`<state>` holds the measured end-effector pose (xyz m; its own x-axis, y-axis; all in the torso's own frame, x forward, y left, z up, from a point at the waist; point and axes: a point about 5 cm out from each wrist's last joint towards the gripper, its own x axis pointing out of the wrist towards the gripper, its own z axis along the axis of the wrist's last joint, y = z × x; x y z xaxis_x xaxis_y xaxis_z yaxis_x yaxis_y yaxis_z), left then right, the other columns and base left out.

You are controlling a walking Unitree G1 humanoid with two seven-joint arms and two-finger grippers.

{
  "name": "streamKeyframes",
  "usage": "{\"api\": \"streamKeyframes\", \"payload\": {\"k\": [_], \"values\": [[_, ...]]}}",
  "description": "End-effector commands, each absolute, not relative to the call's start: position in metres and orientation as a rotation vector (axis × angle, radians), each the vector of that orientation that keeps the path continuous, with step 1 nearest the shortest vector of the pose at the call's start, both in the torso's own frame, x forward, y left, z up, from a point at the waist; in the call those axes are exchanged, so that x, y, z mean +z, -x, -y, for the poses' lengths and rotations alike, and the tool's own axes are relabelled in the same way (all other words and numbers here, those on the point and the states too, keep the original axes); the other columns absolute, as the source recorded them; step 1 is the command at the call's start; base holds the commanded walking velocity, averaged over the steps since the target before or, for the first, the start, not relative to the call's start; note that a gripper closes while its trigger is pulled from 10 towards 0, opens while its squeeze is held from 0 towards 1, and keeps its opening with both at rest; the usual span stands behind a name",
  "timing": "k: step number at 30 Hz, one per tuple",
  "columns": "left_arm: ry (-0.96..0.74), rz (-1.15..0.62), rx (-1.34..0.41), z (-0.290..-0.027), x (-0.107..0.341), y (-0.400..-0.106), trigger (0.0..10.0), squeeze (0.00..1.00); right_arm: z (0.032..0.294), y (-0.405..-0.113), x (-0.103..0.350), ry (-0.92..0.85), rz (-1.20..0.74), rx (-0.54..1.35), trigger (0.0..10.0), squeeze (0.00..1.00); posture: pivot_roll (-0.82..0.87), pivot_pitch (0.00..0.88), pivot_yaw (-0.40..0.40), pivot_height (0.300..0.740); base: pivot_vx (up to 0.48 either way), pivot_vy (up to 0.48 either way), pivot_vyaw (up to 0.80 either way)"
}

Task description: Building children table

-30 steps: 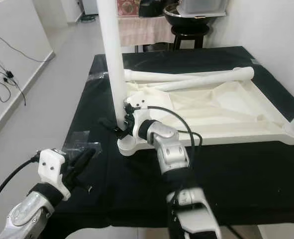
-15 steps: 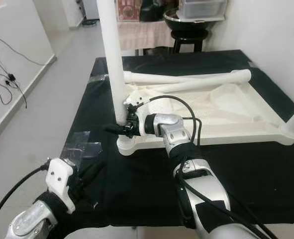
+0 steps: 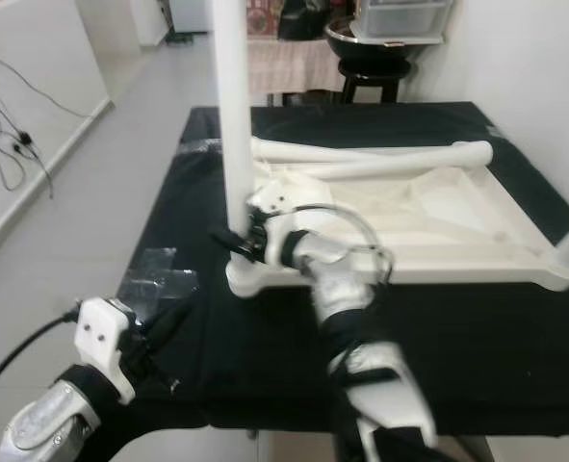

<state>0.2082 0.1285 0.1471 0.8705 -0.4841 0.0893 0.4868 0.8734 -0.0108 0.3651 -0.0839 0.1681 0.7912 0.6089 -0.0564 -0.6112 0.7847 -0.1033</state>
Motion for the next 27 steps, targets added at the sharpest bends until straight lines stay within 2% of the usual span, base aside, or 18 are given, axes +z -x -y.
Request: {"api": "streamKeyframes", "payload": {"k": [1, 2, 3, 4, 9, 10, 11, 12, 13, 17, 20, 23, 24, 27], "values": [[0.034, 0.073, -0.496, -0.132, 0.146, -0.208, 10.0, 0.0, 0.095, -0.347, 0.148, 0.109, -0.096, 0.447, 0.0, 0.0, -0.09, 0.12, 0.048, 0.74, 0.0, 0.0, 0.0], [0.034, 0.073, -0.496, -0.132, 0.146, -0.208, 10.0, 0.0, 0.095, -0.347, 0.148, 0.109, -0.096, 0.447, 0.0, 0.0, -0.09, 0.12, 0.048, 0.74, 0.0, 0.0, 0.0], [0.031, 0.073, -0.495, -0.134, 0.146, -0.209, 10.0, 0.0, 0.087, -0.33, 0.147, 0.105, -0.087, 0.432, 0.0, 0.0, -0.1, 0.111, 0.06, 0.74, 0.0, 0.0, 0.0], [0.03, 0.072, -0.495, -0.135, 0.146, -0.21, 10.0, 0.0, 0.086, -0.324, 0.15, 0.091, -0.084, 0.439, 0.0, 0.0, -0.11, 0.107, 0.074, 0.74, 0.0, 0.0, 0.0], [0.028, 0.07, -0.505, -0.135, 0.146, -0.214, 10.0, 0.0, 0.086, -0.336, 0.158, 0.125, -0.075, 0.473, 0.0, 0.0, -0.09, 0.092, 0.053, 0.74, 0.0, 0.0, 0.0], [0.028, 0.073, -0.501, -0.136, 0.146, -0.215, 10.0, 0.0, 0.084, -0.342, 0.162, 0.125, -0.073, 0.508, 10.0, 0.0, -0.09, 0.089, 0.052, 0.74, 0.0, 0.0, 0.0], [0.028, 0.073, -0.501, -0.136, 0.146, -0.215, 10.0, 0.0, 0.084, -0.342, 0.162, 0.125, -0.073, 0.508, 10.0, 0.0, -0.09, 0.089, 0.052, 0.74, 0.0, 0.0, 0.0], [0.028, 0.078, -0.488, -0.136, 0.146, -0.216, 10.0, 0.0, 0.083, -0.349, 0.169, 0.119, -0.062, 0.555, 10.0, 0.88, -0.08, 0.086, 0.049, 0.74, 0.0, 0.0, 0.0], [0.028, 0.082, -0.476, -0.136, 0.146, -0.216, 10.0, 0.0, 0.08, -0.354, 0.176, 0.103, -0.054, 0.633, 10.0, 1.0, -0.08, 0.084, 0.047, 0.74, 0.0, 0.0, 0.0], [0.035, 0.083, -0.47, -0.136, 0.146, -0.218, 10.0, 0.0, 0.07, -0.36, 0.197, 0.1, -0.001, 0.938, 10.0, 1.0, -0.08, 0.08, 0.04, 0.74, 0.0, 0.0, 0.0], [0.047, 0.084, -0.478, -0.135, 0.146, -0.219, 10.0, 0.0, 0.069, -0.352, 0.205, 0.151, 0.012, 1.145, 10.0, 1.0, -0.08, 0.079, 0.038, 0.74, 0.0, 0.0, 0.0], [0.05, 0.084, -0.479, -0.135, 0.146, -0.219, 10.0, 0.0, 0.068, -0.351, 0.206, 0.154, -0.001, 1.206, 10.0, 1.0, -0.08, 0.079, 0.038, 0.74, 0.0, 0.0, 0.0], [0.052, 0.084, -0.479, -0.135, 0.146, -0.219, 10.0, 0.0, 0.068, -0.353, 0.205, 0.169, -0.022, 1.266, 10.0, 0.0, -0.07, 0.077, 0.034, 0.74, 0.0, 0.0, 0.0], [0.052, 0.084, -0.479, -0.134, 0.145, -0.219, 10.0, 0.0, 0.068, -0.355, 0.204, 0.195, -0.043, 1.33, 10.0, 0.0, -0.07, 0.075, 0.033, 0.74, 0.0, 0.0, 0.0]]}}
